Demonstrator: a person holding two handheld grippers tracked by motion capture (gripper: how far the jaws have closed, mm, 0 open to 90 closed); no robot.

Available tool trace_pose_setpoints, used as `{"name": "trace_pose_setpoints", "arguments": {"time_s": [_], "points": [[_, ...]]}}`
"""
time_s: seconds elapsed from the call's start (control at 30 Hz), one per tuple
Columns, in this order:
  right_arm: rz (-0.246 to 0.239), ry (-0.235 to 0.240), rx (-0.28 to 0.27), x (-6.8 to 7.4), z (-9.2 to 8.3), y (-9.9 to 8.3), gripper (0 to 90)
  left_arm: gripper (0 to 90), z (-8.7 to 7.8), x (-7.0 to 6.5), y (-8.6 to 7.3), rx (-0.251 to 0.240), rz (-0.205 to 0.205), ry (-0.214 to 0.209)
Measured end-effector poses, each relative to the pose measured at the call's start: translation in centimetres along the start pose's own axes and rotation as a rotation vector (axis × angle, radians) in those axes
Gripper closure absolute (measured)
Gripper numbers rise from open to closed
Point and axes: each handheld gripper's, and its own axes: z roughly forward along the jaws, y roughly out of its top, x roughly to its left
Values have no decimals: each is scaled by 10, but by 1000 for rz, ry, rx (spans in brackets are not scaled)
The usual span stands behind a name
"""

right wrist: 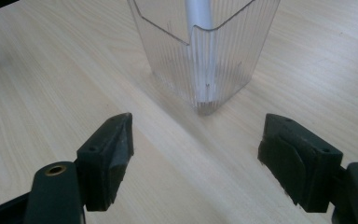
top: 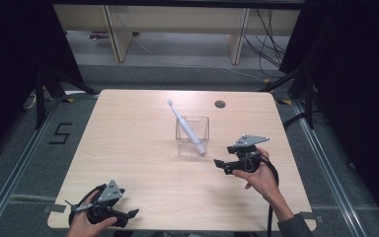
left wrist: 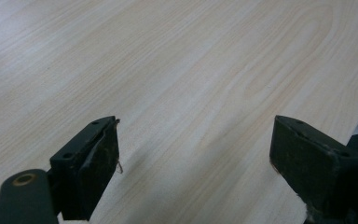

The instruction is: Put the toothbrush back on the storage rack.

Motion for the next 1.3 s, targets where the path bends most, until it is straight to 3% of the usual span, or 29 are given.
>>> {"name": "trace_pose_setpoints", "arguments": {"time_s": [0.07, 0.1, 0.13, 0.17, 0.23, 0.3, 0.33, 0.37, 0.43, 0.47, 0.67, 0.73, 0.77, 0.8, 0.83, 0.87, 0.9, 0.93, 1.0, 1.2, 1.23, 1.27, 1.3], "points": [[-7, -4, -7, -1, -1, -3, 262, 153, 0, 0, 0, -1, 1, -1], [18, -1, 4, 1, -2, -4, 262, 153, 1, 0, 0, 2, 3, 5], [-33, -15, -14, -2, -1, -6, 262, 153, 1, 0, 0, 6, 10, 4], [-6, -10, -1, 0, -2, -8, 262, 153, 1, 0, 0, 6, 10, 4], [-24, -8, -3, -1, -1, -11, 262, 153, 1, 0, 0, 3, 6, 5], [21, -3, 22, 4, -3, -14, 262, 153, 0, 0, 0, 4, 11, 7], [-11, 1, 4, 2, -2, -15, 262, 153, 0, 0, 0, 3, 8, 6], [15, 5, 18, 4, -3, -16, 262, 153, 1, 0, 0, -2, -8, 5], [2, 10, 22, 6, -3, -18, 262, 153, 1, 0, 0, 6, 5, 5], [-27, 8, 12, 5, -2, -20, 262, 153, 1, 0, 0, 10, 10, 5], [-11, 24, 33, 13, -3, -26, 260, 153, 0, 0, 0, -2, -4, 3], [-51, 14, 19, 11, -2, -28, 259, 153, 0, -1, 0, -1, -7, 0], [-12, 24, 30, 14, -2, -29, 257, 153, 0, 0, 0, 3, 5, 5], [-40, 21, 32, 12, -2, -30, 255, 153, 0, 0, 0, 4, 4, 4], [-16, 16, 36, 14, -2, -31, 255, 153, 0, 0, 0, 5, 7, 4], [-38, 15, 35, 13, -2, -33, 255, 153, 0, 0, 0, 4, 6, 5], [-35, 20, 39, 13, -2, -34, 255, 153, 0, 0, 0, 6, 8, 7], [2, 10, 42, 16, -3, -36, 255, 153, 0, 0, 0, 4, 6, 7], [-39, 13, 31, 14, -3, -39, 255, 153, 0, 0, 0, -2, -8, 1], [-31, 12, 39, 14, -7, -46, 253, 153, 0, 0, 0, 2, 6, 7], [-6, 0, 50, 17, -9, -48, 252, 153, 0, 0, 0, -1, 2, 6], [-39, 10, 43, 15, -9, -48, 252, 153, 0, 0, 0, 0, -1, 4], [-32, 2, 47, 18, -10, -50, 252, 153, 0, -1, 0, -2, -9, 2]]}}
